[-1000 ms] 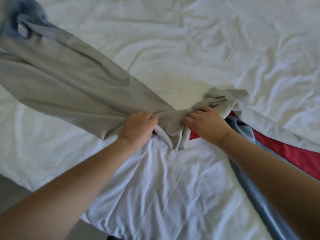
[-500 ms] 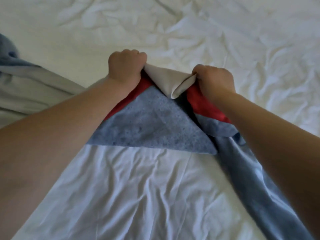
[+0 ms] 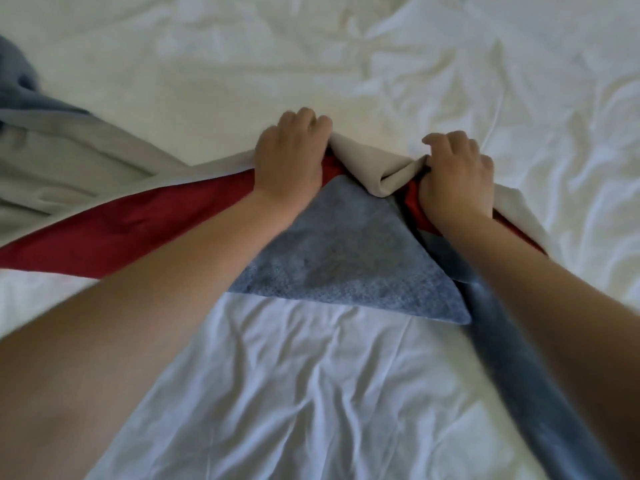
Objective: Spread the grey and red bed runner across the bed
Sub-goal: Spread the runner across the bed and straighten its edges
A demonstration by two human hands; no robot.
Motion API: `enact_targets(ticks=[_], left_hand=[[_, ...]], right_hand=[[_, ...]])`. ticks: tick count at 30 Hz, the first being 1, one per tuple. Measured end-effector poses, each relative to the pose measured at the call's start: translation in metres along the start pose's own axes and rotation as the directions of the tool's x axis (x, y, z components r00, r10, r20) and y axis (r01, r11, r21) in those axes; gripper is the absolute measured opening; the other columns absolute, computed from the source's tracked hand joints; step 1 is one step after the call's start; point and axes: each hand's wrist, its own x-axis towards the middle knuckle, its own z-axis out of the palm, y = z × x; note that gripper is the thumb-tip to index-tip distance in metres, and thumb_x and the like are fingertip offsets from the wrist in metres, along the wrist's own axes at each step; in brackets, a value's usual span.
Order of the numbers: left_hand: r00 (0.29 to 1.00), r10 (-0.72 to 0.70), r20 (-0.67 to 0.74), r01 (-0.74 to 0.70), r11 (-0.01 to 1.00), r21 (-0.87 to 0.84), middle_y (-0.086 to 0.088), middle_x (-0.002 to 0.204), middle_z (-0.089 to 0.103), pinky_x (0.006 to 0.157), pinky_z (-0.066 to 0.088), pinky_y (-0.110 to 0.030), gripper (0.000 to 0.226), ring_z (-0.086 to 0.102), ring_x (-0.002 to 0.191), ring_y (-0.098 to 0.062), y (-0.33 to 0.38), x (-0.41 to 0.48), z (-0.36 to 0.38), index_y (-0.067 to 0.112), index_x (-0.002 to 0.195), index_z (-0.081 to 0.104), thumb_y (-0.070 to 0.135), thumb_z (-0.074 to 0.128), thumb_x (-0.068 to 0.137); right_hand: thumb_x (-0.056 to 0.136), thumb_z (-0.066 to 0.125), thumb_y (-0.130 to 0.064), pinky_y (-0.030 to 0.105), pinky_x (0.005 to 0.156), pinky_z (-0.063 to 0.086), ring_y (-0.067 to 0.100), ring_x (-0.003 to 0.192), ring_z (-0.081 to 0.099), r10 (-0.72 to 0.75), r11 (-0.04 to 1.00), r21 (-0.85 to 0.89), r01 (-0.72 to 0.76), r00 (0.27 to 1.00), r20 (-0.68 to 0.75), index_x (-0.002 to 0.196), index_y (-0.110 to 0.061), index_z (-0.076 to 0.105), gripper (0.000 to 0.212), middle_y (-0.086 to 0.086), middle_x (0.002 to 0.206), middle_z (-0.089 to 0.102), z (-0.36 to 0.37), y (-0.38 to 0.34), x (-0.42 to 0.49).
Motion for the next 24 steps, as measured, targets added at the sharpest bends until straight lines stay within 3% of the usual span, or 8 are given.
enact_targets(ticks=[3, 5, 8, 11, 15, 18, 20, 24], left_hand=[[0.994, 0.037, -0.101, -0.057, 0.978, -0.201, -0.006, 0.085, 0.055, 0.056, 0.043, -0.039, 0.010, 0.052, 0.077, -0.026, 0.021, -0.066, -0.009, 0.011, 0.085, 0.056, 0.012, 0.057, 0.075], [0.991, 0.132, -0.034, -0.137, 0.946, -0.294, -0.006, 0.078, 0.053, 0.053, 0.041, -0.039, 0.013, 0.051, 0.071, -0.027, 0.037, -0.120, -0.006, 0.012, 0.079, 0.056, 0.024, 0.059, 0.075], [0.962, 0.262, 0.081, -0.233, 0.936, -0.263, -0.006, 0.087, 0.059, 0.060, 0.043, -0.038, 0.029, 0.055, 0.074, -0.028, 0.045, -0.181, 0.006, 0.013, 0.090, 0.062, 0.037, 0.062, 0.073], [0.960, 0.276, 0.051, -0.268, 0.956, -0.120, -0.009, 0.094, 0.063, 0.067, 0.046, -0.040, 0.026, 0.059, 0.079, -0.030, 0.043, -0.185, 0.016, 0.013, 0.099, 0.065, 0.026, 0.064, 0.076], [0.971, 0.225, 0.078, -0.227, 0.974, 0.018, -0.004, 0.077, 0.063, 0.059, 0.045, -0.037, 0.011, 0.059, 0.070, -0.027, 0.044, -0.155, 0.014, 0.014, 0.086, 0.067, 0.009, 0.063, 0.077], [0.960, 0.183, 0.213, -0.178, 0.983, -0.041, -0.007, 0.077, 0.064, 0.052, 0.040, -0.034, 0.007, 0.060, 0.072, -0.028, 0.049, -0.146, 0.000, 0.010, 0.083, 0.065, 0.006, 0.062, 0.079], [0.933, 0.141, 0.331, -0.130, 0.990, -0.055, -0.007, 0.091, 0.064, 0.061, 0.042, -0.036, 0.009, 0.061, 0.085, -0.028, 0.047, -0.143, -0.012, 0.011, 0.093, 0.061, 0.012, 0.053, 0.089], [0.824, 0.173, 0.539, -0.145, 0.985, -0.094, -0.005, 0.094, 0.064, 0.069, 0.040, -0.033, 0.014, 0.060, 0.094, -0.027, 0.035, -0.145, -0.048, 0.015, 0.093, 0.060, 0.024, 0.049, 0.093]], right_hand=[[0.083, 0.047, -0.007, 0.041, 0.061, 0.040, 0.034, 0.073, 0.053, -0.284, 0.946, 0.063, 0.318, 0.908, -0.308, 0.090, -0.004, 0.060, 0.015, 0.018, 0.081, 0.056, -0.024, -0.008, -0.048], [0.083, 0.048, -0.012, 0.037, 0.052, 0.042, 0.032, 0.062, 0.054, -0.446, 0.854, 0.159, 0.495, 0.855, -0.264, 0.081, -0.004, 0.064, 0.018, 0.015, 0.071, 0.055, -0.026, -0.011, -0.093], [0.085, 0.054, -0.023, 0.037, 0.057, 0.049, 0.030, 0.071, 0.061, -0.591, 0.800, 0.084, 0.594, 0.804, -0.059, 0.100, -0.010, 0.069, 0.024, 0.009, 0.083, 0.063, -0.013, -0.009, -0.151], [0.083, 0.063, -0.035, 0.038, 0.073, 0.053, 0.029, 0.092, 0.065, -0.565, 0.818, -0.085, 0.570, 0.822, 0.077, 0.121, -0.013, 0.063, 0.044, 0.011, 0.109, 0.066, 0.005, 0.002, -0.167], [0.083, 0.058, -0.013, 0.036, 0.069, 0.053, 0.028, 0.084, 0.066, -0.450, 0.874, -0.181, 0.451, 0.892, 0.048, 0.110, -0.009, 0.066, 0.029, 0.010, 0.097, 0.069, 0.017, -0.005, -0.159], [0.078, 0.059, 0.001, 0.039, 0.063, 0.049, 0.034, 0.072, 0.062, -0.323, 0.945, -0.012, 0.326, 0.939, 0.118, 0.090, -0.005, 0.065, 0.015, 0.013, 0.077, 0.064, 0.008, -0.022, -0.150], [0.088, 0.053, -0.004, 0.039, 0.064, 0.044, 0.035, 0.077, 0.060, -0.257, 0.965, 0.122, 0.233, 0.935, 0.244, 0.097, -0.007, 0.058, 0.011, 0.013, 0.083, 0.064, -0.001, -0.025, -0.142], [0.096, 0.046, -0.024, 0.041, 0.066, 0.049, 0.033, 0.079, 0.062, -0.437, 0.876, 0.389, 0.285, 0.811, 0.388, 0.106, -0.012, 0.051, 0.016, 0.012, 0.087, 0.065, -0.032, -0.022, -0.150]])
